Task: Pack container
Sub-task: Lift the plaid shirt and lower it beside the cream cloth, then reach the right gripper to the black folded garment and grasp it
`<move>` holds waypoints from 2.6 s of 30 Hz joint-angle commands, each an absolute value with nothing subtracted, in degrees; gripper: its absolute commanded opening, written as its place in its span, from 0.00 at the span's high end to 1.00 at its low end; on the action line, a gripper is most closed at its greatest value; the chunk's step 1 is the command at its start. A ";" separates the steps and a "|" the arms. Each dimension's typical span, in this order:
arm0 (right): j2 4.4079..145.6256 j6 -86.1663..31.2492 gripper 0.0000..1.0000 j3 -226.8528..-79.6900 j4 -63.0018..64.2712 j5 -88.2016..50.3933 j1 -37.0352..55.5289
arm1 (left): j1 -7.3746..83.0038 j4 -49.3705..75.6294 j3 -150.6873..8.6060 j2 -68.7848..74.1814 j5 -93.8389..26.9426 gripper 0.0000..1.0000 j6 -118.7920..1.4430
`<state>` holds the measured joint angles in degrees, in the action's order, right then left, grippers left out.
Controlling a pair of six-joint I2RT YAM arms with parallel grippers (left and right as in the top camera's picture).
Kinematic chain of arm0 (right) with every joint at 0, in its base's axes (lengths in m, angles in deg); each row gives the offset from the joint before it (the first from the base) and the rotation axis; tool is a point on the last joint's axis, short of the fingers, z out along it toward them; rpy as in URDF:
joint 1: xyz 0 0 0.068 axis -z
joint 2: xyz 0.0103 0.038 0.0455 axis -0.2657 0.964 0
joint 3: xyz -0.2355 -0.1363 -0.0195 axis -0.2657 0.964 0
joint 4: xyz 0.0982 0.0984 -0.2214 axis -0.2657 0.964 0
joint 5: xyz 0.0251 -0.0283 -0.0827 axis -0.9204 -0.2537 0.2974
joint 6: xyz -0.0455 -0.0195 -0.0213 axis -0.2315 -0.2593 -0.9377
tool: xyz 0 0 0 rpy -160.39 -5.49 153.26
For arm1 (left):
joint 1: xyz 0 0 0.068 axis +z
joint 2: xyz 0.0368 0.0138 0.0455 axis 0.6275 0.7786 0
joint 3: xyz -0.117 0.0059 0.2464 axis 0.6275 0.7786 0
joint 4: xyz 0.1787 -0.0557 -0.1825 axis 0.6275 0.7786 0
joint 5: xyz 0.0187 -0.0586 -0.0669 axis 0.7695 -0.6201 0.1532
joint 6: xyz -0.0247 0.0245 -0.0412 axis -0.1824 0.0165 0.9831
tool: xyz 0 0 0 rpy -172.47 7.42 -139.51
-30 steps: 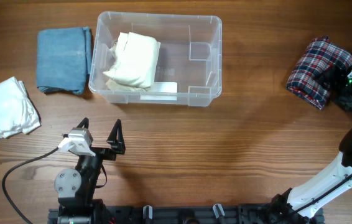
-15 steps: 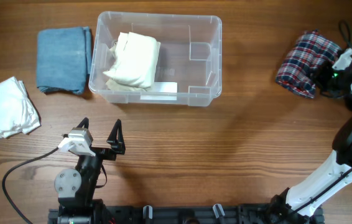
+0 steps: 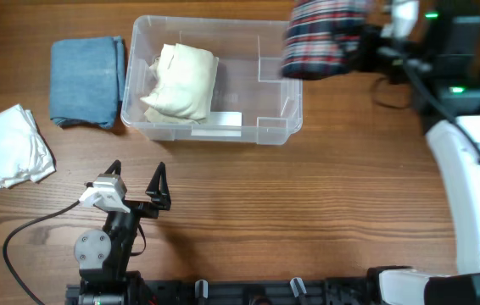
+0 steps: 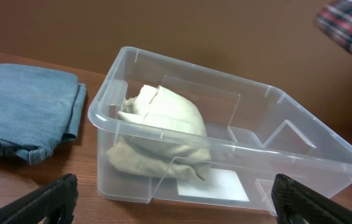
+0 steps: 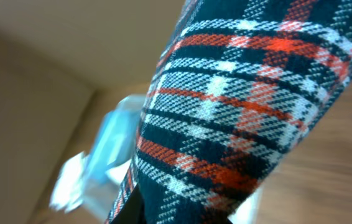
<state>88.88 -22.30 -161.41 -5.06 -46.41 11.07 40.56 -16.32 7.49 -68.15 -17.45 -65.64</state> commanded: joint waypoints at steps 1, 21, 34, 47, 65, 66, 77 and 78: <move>90.87 -16.73 0.96 -162.42 -7.14 -40.42 0.95 | 41.02 -16.28 7.84 -68.61 -16.90 0.00 -65.99; 111.55 -23.37 0.96 -162.42 -12.47 -26.89 -9.65 | 41.02 -16.26 7.84 -68.59 -16.90 0.00 -65.99; 118.26 -8.18 0.96 -162.42 -15.73 -27.18 -9.91 | 41.02 -16.28 7.84 -68.57 -16.90 0.00 -65.99; 113.56 -20.57 0.00 -164.47 -10.02 -24.42 -9.76 | 41.02 -16.28 7.84 -68.57 -16.90 0.00 -65.99; 107.86 -32.86 0.00 -189.59 25.28 -1.34 33.02 | 41.02 -16.28 7.84 -68.57 -16.90 0.00 -65.99; 109.78 -34.34 0.00 -189.08 25.30 -1.43 36.38 | 41.02 -16.28 7.84 -68.57 -16.90 0.00 -65.99; 130.54 -46.17 0.01 -188.49 25.26 7.77 48.97 | 41.02 -16.28 7.84 -68.57 -16.90 0.00 -65.99; 130.96 -47.20 0.01 -188.49 24.23 7.77 49.30 | 41.02 -16.28 7.84 -68.57 -16.90 0.00 -65.99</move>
<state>128.93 -44.18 -188.49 25.54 5.70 47.86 40.56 -16.32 7.49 -68.15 -17.45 -65.64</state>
